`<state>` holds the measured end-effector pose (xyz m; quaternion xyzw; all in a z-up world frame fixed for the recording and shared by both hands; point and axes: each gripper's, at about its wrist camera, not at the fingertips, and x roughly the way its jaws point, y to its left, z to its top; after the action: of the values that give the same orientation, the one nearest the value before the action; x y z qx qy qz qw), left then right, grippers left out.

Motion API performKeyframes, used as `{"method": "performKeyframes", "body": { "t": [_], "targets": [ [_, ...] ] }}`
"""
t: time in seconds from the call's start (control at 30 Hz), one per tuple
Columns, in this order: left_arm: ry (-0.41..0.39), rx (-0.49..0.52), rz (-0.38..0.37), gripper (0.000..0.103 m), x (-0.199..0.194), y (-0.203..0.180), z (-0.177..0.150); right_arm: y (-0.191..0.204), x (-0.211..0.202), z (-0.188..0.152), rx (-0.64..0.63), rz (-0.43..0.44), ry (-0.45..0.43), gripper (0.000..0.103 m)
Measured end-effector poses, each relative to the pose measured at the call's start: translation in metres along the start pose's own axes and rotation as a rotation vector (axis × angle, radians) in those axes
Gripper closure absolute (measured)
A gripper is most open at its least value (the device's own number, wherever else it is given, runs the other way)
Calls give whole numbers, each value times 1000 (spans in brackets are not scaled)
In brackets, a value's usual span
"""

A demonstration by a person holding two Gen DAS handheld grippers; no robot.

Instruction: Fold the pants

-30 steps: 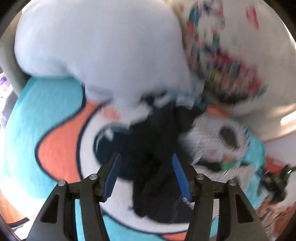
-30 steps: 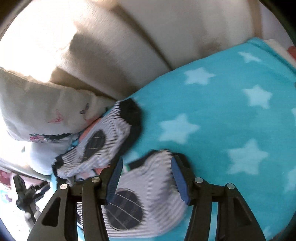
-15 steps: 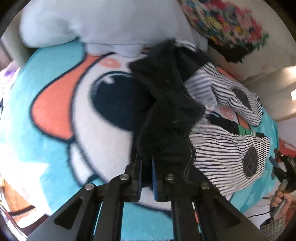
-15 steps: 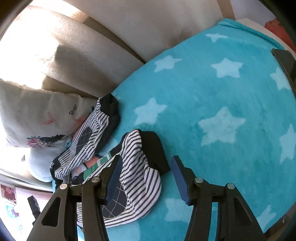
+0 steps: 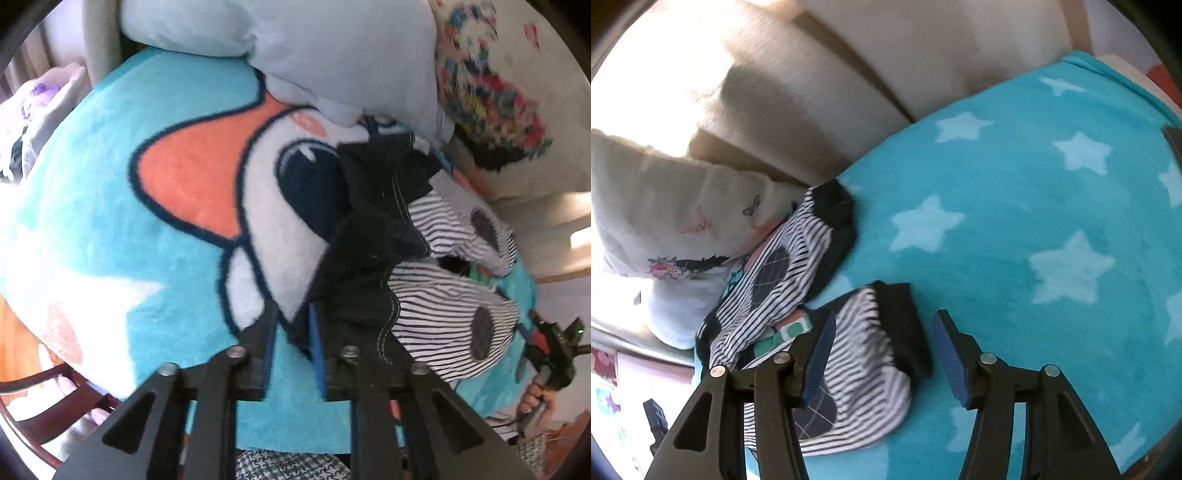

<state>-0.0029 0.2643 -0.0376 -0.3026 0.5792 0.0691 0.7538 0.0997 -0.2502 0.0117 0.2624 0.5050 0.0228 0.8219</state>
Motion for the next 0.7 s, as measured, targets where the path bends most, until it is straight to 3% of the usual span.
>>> {"method": "performKeyframes", "body": {
  "t": [0.17,0.27,0.33,0.5,0.53,0.7],
  "targets": [
    [-78,-72,19,81,-33,34,10,18,7,7,-56,-14,10,44],
    [-114,-28,15,79,-38,8,20,36,14,12,-117,-29,15,44],
    [-121,12,-35,72,-35,-18,28,53,22,16,-142,-5,29,44],
    [-94,176,-58,61,7,-102,47,98,52,27,-227,43,59,44],
    [-86,186,-55,58,14,-103,48,103,63,31,-225,55,82,44],
    [12,96,1,58,74,-97,69,81,95,47,-97,16,126,44]
  ]
}}
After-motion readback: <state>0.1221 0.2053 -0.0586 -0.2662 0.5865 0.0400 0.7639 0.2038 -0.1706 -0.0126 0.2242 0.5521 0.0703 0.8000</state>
